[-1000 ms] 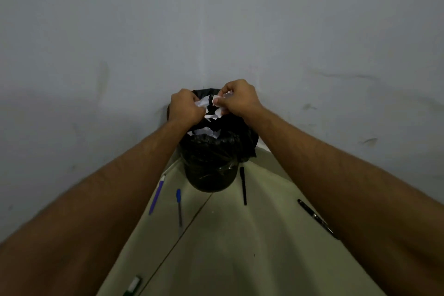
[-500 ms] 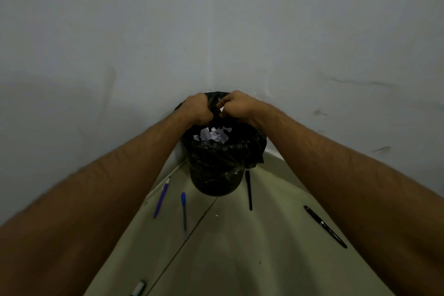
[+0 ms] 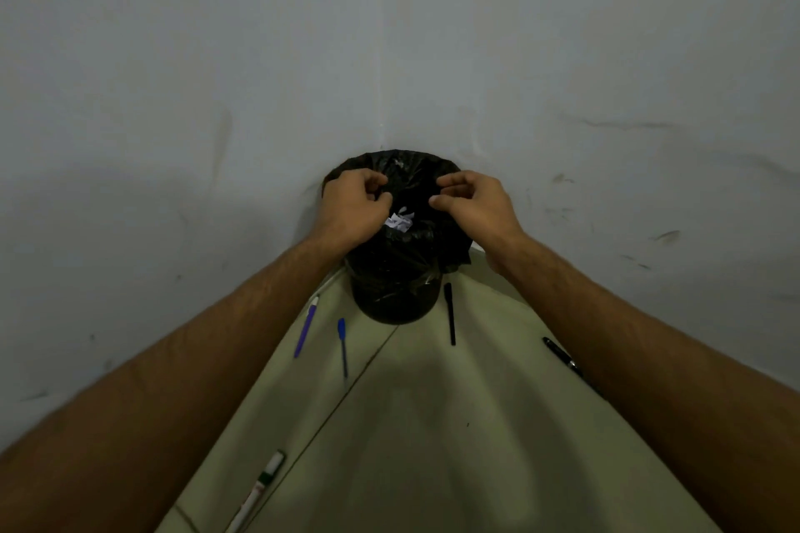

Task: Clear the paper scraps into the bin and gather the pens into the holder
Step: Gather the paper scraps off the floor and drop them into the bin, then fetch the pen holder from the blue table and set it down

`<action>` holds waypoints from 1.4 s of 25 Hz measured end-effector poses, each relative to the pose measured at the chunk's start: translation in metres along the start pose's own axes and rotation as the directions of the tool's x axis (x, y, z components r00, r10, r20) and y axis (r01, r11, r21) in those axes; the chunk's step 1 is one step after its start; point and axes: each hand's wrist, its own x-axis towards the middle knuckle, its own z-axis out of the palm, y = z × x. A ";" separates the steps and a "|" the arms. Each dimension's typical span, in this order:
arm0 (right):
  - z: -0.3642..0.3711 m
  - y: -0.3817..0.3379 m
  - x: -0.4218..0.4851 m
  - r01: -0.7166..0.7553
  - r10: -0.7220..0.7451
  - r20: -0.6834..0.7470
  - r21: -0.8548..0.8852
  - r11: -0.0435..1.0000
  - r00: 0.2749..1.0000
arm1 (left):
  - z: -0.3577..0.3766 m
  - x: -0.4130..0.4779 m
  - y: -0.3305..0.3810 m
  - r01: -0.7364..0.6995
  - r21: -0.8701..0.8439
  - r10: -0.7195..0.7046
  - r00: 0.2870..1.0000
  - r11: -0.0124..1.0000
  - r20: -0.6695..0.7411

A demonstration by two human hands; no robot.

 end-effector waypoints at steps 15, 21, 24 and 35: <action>-0.168 -0.352 -0.081 -0.130 0.183 -0.150 0.305 0.943 0.972 | -0.222 0.024 0.360 0.214 -0.355 -0.193 0.977 0.910 0.094; -0.305 -0.507 -0.169 -0.100 0.220 -0.450 0.276 0.956 0.866 | -0.279 -0.005 0.546 0.108 -0.408 0.042 0.939 0.907 0.341; -0.379 -0.537 -0.226 -0.105 0.250 -0.643 0.256 0.961 0.724 | -0.267 -0.036 0.629 0.039 -0.451 0.193 0.869 0.892 0.456; -0.634 -0.485 -0.468 -0.141 0.285 -0.956 0.274 0.951 0.065 | -0.101 -0.252 0.878 -0.011 -0.587 0.531 0.437 0.810 0.725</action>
